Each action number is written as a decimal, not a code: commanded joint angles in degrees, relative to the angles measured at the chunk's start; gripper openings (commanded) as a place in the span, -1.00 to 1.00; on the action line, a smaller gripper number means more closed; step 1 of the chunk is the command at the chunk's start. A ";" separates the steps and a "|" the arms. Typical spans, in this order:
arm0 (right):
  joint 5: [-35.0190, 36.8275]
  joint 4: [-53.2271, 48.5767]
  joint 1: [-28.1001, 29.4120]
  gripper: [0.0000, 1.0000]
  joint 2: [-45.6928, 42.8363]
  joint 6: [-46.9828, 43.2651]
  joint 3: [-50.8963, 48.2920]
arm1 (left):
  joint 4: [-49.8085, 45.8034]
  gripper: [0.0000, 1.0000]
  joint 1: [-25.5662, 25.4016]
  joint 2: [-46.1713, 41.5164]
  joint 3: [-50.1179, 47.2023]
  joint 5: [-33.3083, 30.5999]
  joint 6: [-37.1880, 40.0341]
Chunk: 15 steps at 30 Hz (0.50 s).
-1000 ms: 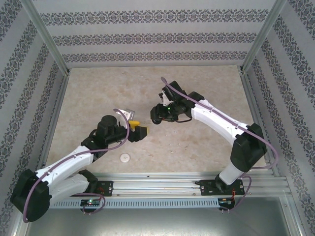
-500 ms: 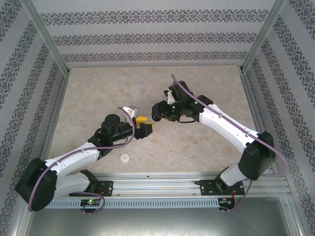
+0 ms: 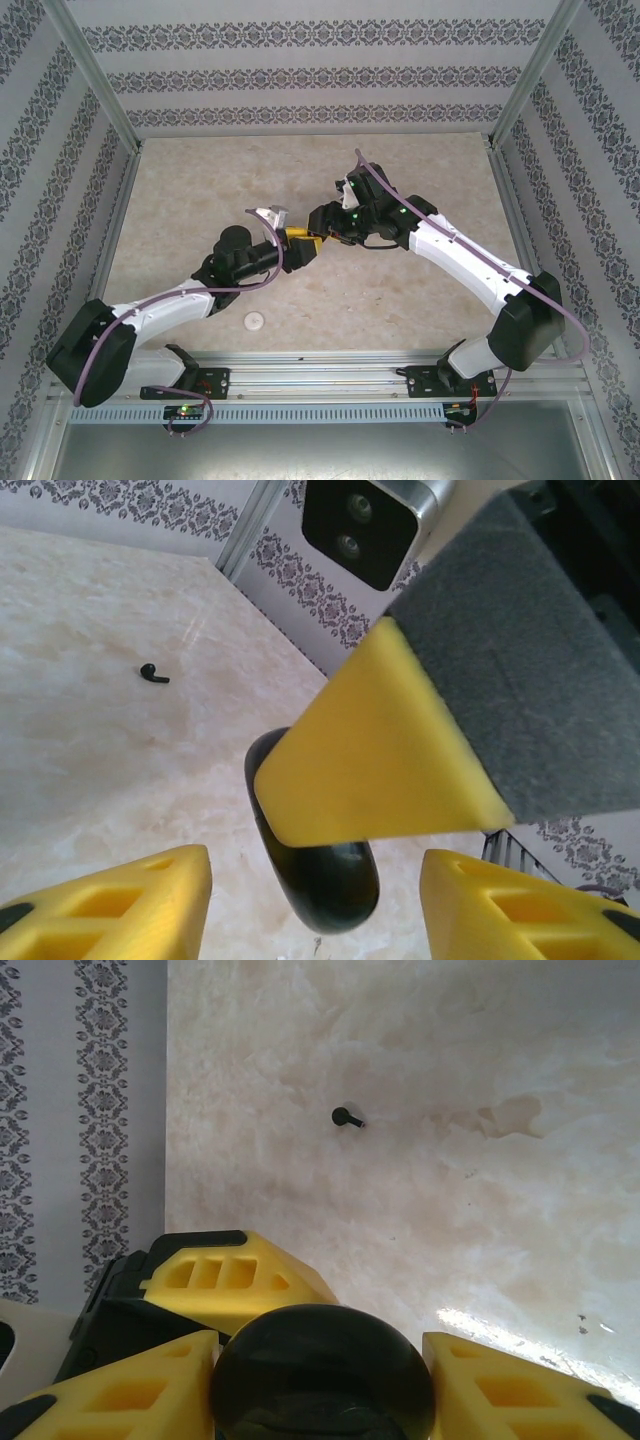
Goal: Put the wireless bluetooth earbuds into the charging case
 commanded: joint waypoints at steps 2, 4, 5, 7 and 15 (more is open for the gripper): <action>-1.59 1.86 -0.30 -0.03 -1.80 1.37 -1.02 | 6.70 -0.07 -0.63 1.99 2.26 0.88 -2.26; -1.52 1.96 -0.33 -0.03 -1.98 1.33 -1.09 | 7.17 -0.20 -0.63 2.62 2.57 0.97 -2.58; -1.52 1.97 -0.28 -0.03 -2.03 1.24 -1.12 | 7.36 -0.30 -0.63 2.74 2.65 0.98 -2.66; -1.53 1.95 -0.33 -0.02 -2.14 0.97 -1.29 | 7.52 -0.47 -0.64 2.88 2.75 1.01 -2.72; -3.14 7.41 -1.42 0.21 -5.98 -0.66 -3.55 | 5.14 -0.87 -0.50 -0.09 2.00 1.01 -3.02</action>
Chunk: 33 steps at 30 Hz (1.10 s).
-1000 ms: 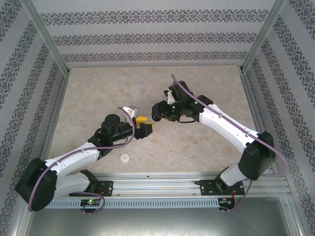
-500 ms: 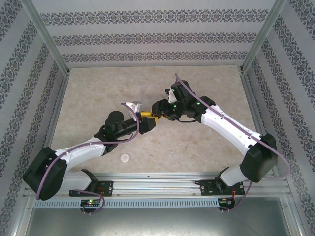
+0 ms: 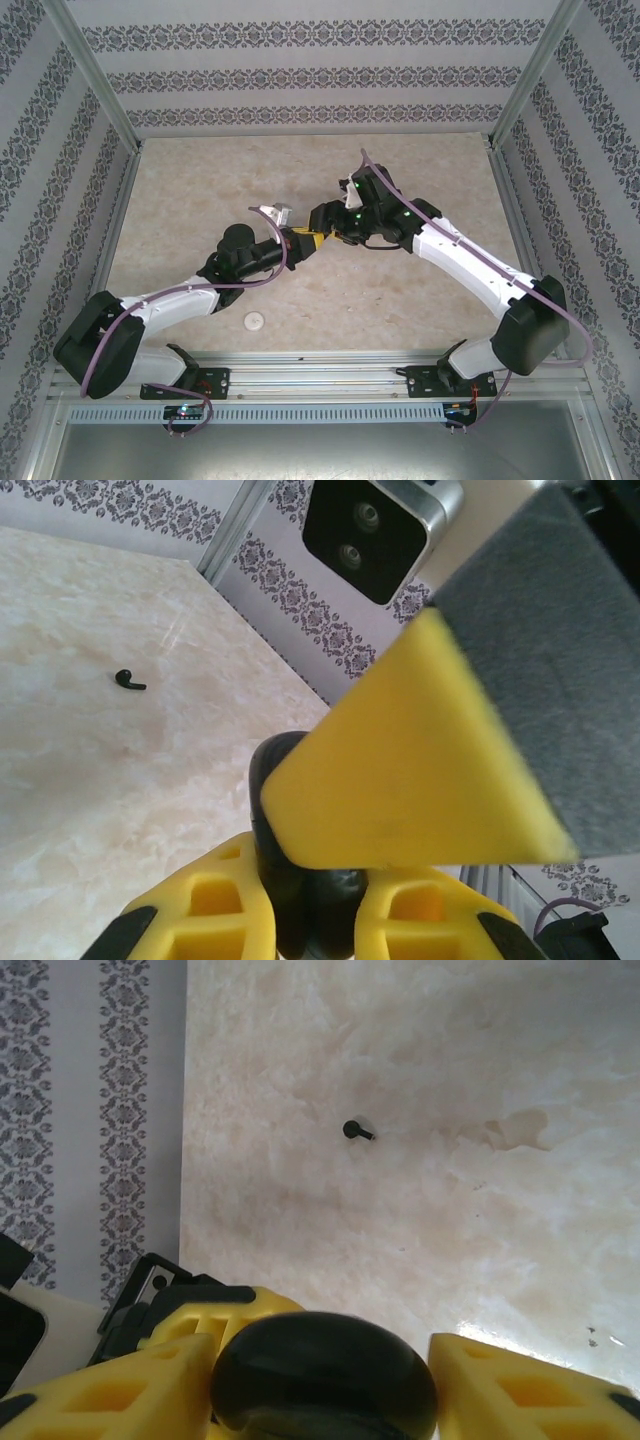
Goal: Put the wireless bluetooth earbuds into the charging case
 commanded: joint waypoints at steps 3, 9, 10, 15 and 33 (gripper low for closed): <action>-3.66 6.80 -1.82 0.28 -6.60 -2.01 -1.97 | -0.87 -0.89 0.56 -4.77 1.21 1.29 -0.59; -8.26 16.56 -5.81 0.27 -12.91 0.04 -8.72 | -6.54 -0.91 3.76 -9.26 3.22 9.20 -3.09; -9.29 19.34 -6.21 0.25 -13.94 0.67 -10.23 | -6.80 -0.91 4.17 -9.82 3.51 10.72 -4.10; -14.57 27.77 -6.16 0.20 -15.40 1.78 -13.57 | -5.10 -0.92 5.60 -11.34 4.37 16.26 -9.34; -21.62 34.51 -2.02 -0.25 -11.86 1.98 -12.79 | 1.67 -0.93 7.08 -11.22 5.19 19.27 -17.59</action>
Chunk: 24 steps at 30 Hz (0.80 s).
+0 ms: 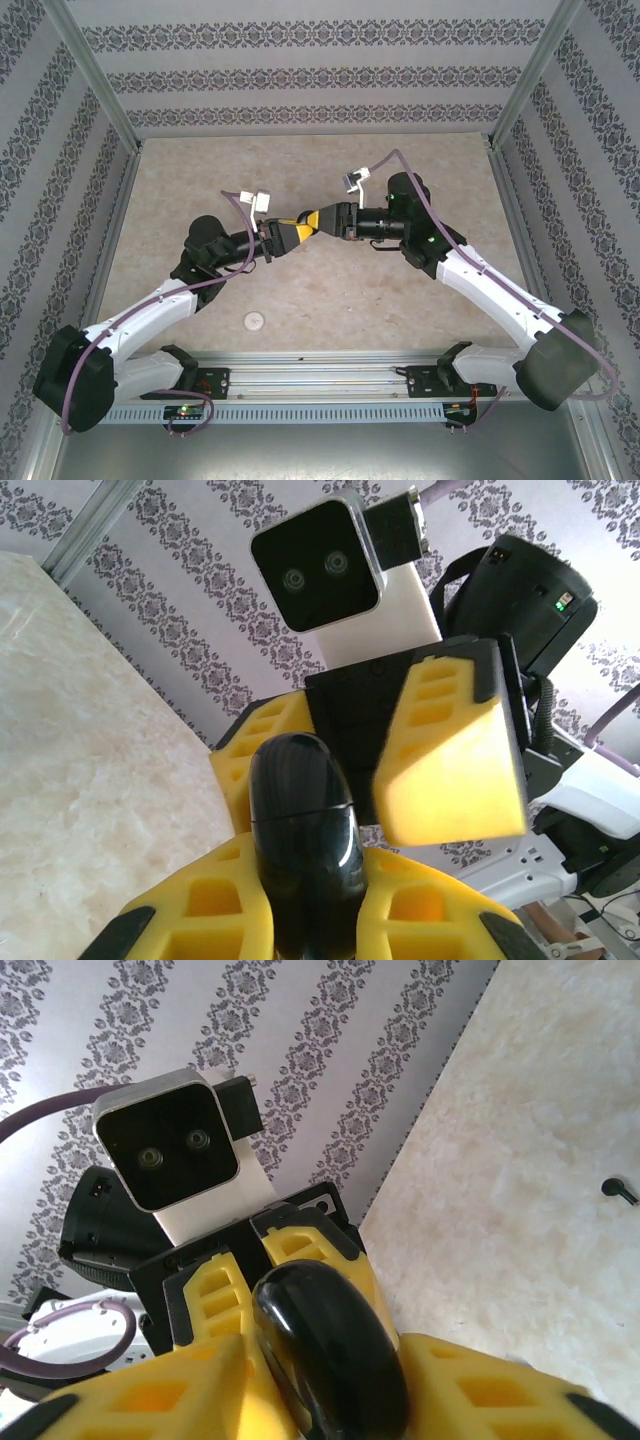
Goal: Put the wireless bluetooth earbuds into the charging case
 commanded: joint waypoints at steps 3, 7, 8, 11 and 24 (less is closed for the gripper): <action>-2.48 4.45 0.43 -0.42 -0.71 -0.02 0.40 | 3.17 -0.92 1.12 -0.35 1.80 2.55 -1.96; -3.52 4.97 0.43 -0.58 -0.37 -0.43 0.44 | 2.77 -0.86 1.22 -0.03 1.90 3.72 -2.27; -3.71 5.28 0.43 -0.61 -0.28 -0.40 0.48 | 2.58 -0.82 1.18 -0.03 1.93 3.86 -2.27; -3.88 5.53 0.45 -0.69 -0.02 -0.90 0.39 | 2.07 -0.73 1.24 -0.13 1.78 4.25 -2.18; 1.00 -5.20 0.69 -0.77 -1.78 -10.30 2.66 | -11.66 0.22 3.33 -5.48 2.47 1.74 3.99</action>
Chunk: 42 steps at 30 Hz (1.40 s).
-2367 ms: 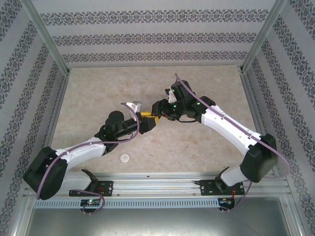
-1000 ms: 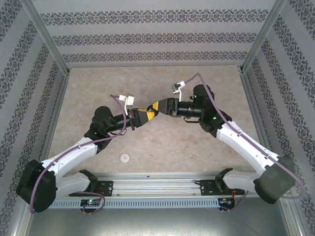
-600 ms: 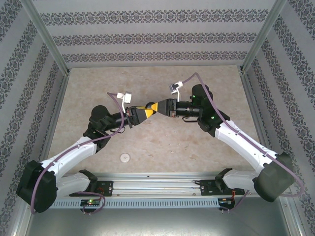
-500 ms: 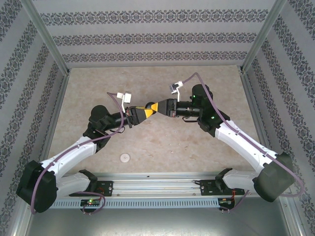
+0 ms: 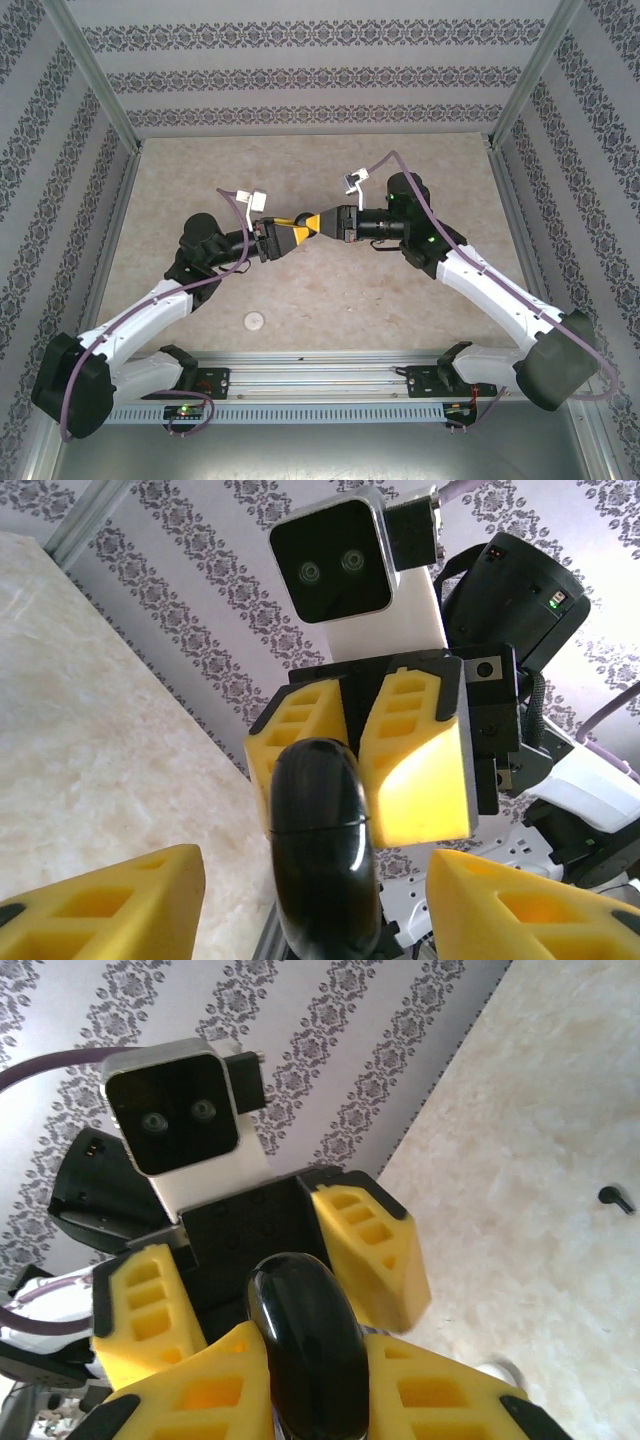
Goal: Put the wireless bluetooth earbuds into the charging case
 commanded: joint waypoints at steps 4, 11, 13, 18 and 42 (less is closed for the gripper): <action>4.00 -6.72 1.02 -0.77 -2.44 -8.55 3.24 | -10.99 0.23 2.33 -5.43 2.18 -1.58 6.08; 5.98 -9.45 2.83 -0.77 -2.10 -13.27 5.04 | -6.55 0.22 2.48 -6.07 0.68 2.07 5.69; 6.33 -9.44 3.37 -0.77 -1.88 -13.79 5.37 | -2.17 0.17 2.43 -6.04 -0.77 2.17 4.42; 6.73 -9.21 3.98 -0.77 -1.57 -13.84 5.91 | -1.73 0.09 2.46 -4.72 -0.23 3.67 3.78; 8.99 -9.27 4.88 -0.76 -1.31 -13.25 5.70 | 0.00 -0.16 0.44 0.35 -0.29 4.28 1.88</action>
